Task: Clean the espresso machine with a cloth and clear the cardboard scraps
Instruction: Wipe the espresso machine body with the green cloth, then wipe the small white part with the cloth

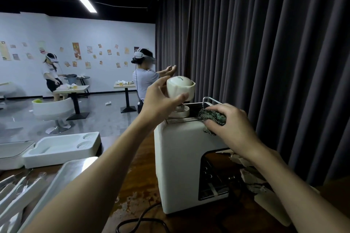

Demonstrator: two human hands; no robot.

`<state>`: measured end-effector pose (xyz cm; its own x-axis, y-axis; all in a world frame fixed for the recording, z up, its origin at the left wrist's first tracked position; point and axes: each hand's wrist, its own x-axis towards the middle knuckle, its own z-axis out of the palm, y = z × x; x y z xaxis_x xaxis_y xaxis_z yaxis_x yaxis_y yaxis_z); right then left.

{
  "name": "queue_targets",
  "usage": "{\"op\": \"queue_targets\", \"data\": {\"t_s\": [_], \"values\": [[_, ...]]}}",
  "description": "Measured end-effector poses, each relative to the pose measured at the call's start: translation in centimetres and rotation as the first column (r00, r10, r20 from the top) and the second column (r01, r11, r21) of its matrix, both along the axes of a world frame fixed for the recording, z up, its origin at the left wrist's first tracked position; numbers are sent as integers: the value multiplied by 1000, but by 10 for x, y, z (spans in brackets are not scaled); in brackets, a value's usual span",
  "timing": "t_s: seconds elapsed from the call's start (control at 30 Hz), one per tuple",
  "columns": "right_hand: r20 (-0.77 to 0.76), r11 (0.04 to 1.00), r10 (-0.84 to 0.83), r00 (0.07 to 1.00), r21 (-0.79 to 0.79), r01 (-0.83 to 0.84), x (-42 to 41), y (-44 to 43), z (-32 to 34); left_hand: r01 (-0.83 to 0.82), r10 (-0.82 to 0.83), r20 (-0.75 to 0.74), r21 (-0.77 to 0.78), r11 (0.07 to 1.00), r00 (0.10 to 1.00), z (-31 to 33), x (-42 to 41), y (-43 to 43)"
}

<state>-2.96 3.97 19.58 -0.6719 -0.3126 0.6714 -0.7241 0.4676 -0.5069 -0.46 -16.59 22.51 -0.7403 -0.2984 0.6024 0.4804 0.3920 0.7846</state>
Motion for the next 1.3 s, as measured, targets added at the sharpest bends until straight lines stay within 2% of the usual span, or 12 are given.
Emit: {"op": "queue_targets", "data": {"t_s": [0.1, 0.2, 0.3, 0.37, 0.5, 0.6, 0.8, 0.87, 0.93, 1.07, 1.17, 1.3], "values": [[53, 981, 65, 996, -185, -55, 3, 11, -3, 56, -58, -57, -37, 998, 997, -1, 14, 17], [34, 928, 81, 996, -367, -63, 15, 34, 2, 98, -107, -76, -107, 989, 991, -14, 28, 41], [-33, 897, 24, 999, -440, -36, 24, 62, 10, 106, -115, -39, -180, 978, 993, -27, 39, 66], [-80, 901, 50, 996, -427, -80, 34, 79, 13, 149, -154, -5, -208, 967, 988, -35, 44, 81], [-59, 923, 206, 977, -321, -215, 53, 102, 9, 319, -319, 32, -176, 931, 947, -48, 48, 115], [-30, 951, 189, 982, -245, -191, 54, 122, -4, 405, -403, 46, -147, 902, 914, -59, 48, 137], [108, 990, 139, 984, -24, -137, 57, 161, -38, 511, -512, 90, 32, 859, 854, -87, 45, 172], [162, 988, 153, 975, 9, -157, 59, 172, -45, 514, -515, 122, 48, 857, 848, -95, 44, 183], [149, 989, 123, 981, 58, -133, 59, 180, -52, 515, -512, 149, 23, 857, 846, -101, 43, 193], [145, 992, 127, 981, -10, -127, 53, 193, -54, 540, -525, 174, -56, 840, 833, -111, 45, 207], [169, 994, 110, 980, -46, -104, 46, 208, -55, 559, -542, 188, -52, 827, 819, -115, 48, 213], [245, 995, 46, 969, -101, -22, 47, 214, -73, 460, -458, 146, 18, 888, 877, -119, 45, 218]]}}
